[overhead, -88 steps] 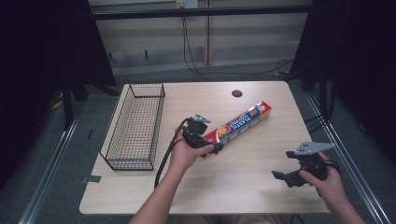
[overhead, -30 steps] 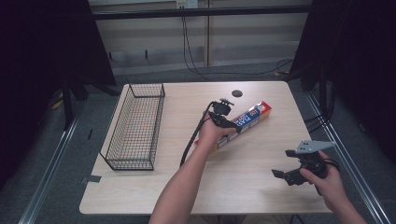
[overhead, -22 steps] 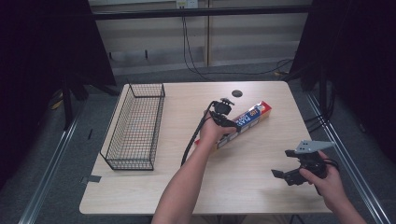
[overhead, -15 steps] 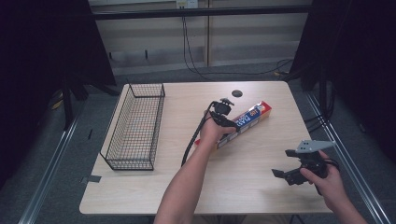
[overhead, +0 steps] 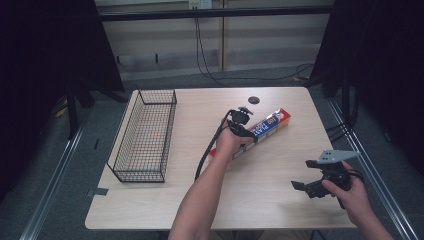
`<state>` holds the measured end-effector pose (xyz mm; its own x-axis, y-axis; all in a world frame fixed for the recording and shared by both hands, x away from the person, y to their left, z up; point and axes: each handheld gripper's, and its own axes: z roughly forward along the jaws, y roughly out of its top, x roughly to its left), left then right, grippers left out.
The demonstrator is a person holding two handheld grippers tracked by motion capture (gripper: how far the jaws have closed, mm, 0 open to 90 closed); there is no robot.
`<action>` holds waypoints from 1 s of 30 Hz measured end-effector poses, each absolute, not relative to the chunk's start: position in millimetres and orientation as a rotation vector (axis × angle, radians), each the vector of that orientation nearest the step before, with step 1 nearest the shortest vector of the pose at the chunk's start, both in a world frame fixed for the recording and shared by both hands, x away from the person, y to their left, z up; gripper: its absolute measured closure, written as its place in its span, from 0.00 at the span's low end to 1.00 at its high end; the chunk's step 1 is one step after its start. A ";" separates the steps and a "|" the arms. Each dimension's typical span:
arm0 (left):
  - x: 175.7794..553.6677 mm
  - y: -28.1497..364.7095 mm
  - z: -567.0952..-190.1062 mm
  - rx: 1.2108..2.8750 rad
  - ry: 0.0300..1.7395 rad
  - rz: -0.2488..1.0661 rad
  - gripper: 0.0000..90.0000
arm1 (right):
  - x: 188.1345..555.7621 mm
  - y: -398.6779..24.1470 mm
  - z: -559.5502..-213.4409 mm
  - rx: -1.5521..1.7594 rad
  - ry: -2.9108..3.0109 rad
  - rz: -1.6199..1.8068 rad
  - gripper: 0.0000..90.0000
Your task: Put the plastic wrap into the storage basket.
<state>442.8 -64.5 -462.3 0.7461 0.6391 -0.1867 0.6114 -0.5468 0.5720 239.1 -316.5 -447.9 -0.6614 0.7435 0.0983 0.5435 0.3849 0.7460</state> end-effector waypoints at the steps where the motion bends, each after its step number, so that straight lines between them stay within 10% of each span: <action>1: 442.1 -65.9 -463.5 2.316 0.927 0.064 0.33 | 239.0 -316.6 -448.0 1.139 2.395 1.144 0.04; 30: 431.6 -69.7 -457.8 2.460 0.895 0.078 0.43 | 240.0 -315.3 -448.3 1.130 2.406 1.160 0.04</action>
